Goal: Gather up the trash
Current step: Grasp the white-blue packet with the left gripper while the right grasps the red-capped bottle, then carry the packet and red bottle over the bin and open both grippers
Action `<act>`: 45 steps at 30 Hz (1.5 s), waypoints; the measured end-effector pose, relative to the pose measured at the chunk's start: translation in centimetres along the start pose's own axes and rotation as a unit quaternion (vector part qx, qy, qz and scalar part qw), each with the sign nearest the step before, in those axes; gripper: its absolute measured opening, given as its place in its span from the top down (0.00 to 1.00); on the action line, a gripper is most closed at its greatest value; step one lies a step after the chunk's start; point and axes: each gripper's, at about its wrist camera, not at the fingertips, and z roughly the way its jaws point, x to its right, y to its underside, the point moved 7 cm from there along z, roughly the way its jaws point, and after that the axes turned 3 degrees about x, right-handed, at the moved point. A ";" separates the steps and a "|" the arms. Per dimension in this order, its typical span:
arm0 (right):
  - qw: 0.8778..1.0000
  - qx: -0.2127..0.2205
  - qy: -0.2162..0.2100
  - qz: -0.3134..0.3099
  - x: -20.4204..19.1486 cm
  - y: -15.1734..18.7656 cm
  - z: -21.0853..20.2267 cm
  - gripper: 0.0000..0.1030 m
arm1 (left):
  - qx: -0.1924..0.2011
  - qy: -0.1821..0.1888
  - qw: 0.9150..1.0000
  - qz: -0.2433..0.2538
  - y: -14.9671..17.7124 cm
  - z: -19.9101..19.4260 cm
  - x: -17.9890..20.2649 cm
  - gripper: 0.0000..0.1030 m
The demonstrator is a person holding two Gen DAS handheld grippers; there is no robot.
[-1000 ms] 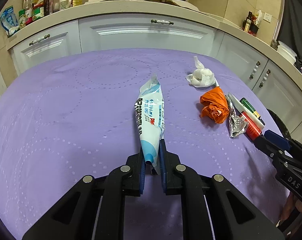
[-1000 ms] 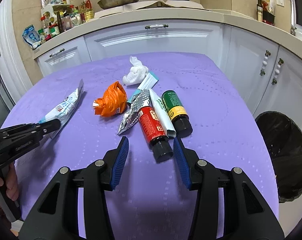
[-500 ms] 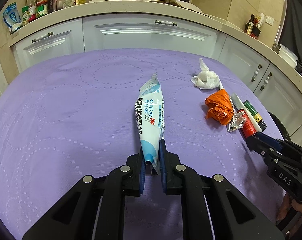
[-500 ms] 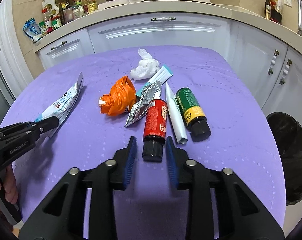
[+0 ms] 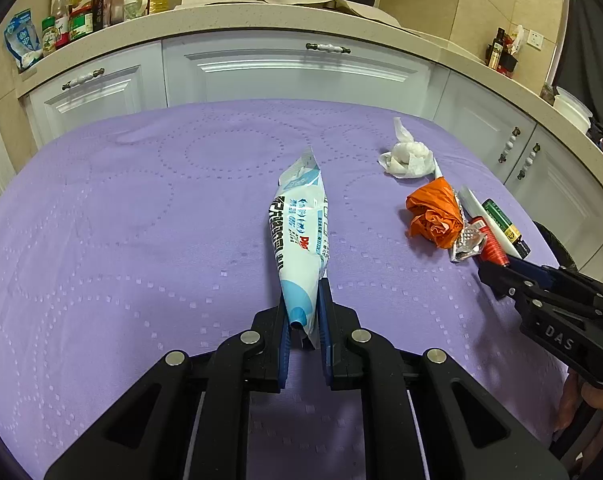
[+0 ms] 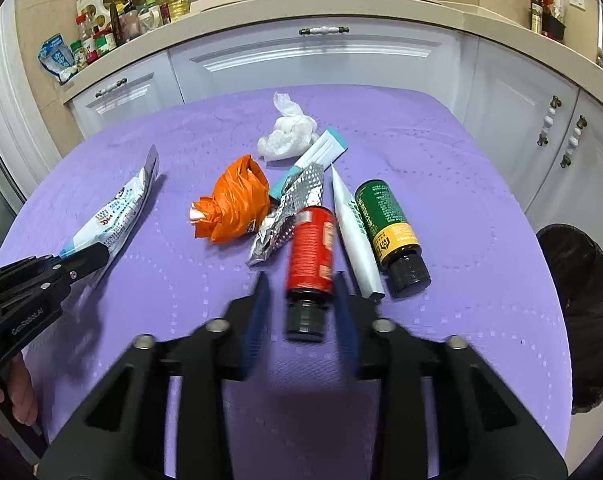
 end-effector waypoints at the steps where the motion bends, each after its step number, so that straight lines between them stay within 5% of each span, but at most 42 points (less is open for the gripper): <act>1: 1.000 0.000 0.000 0.000 0.0 -0.1 0.0 0.76 | 0.001 0.000 1.000 0.000 0.0 0.0 0.0 0.87; 21: 0.997 0.073 0.020 -0.001 0.8 0.8 -6.0 0.77 | 0.045 0.007 0.999 0.019 0.8 -3.8 2.3 0.88; 36: 0.985 0.117 0.110 0.061 10.8 3.1 -12.3 0.77 | 0.066 0.101 0.988 0.098 0.5 -5.1 14.6 0.88; 45: 0.971 0.131 0.168 0.111 19.3 5.1 -15.3 0.77 | 0.068 0.156 0.972 0.160 0.6 -3.9 24.1 0.88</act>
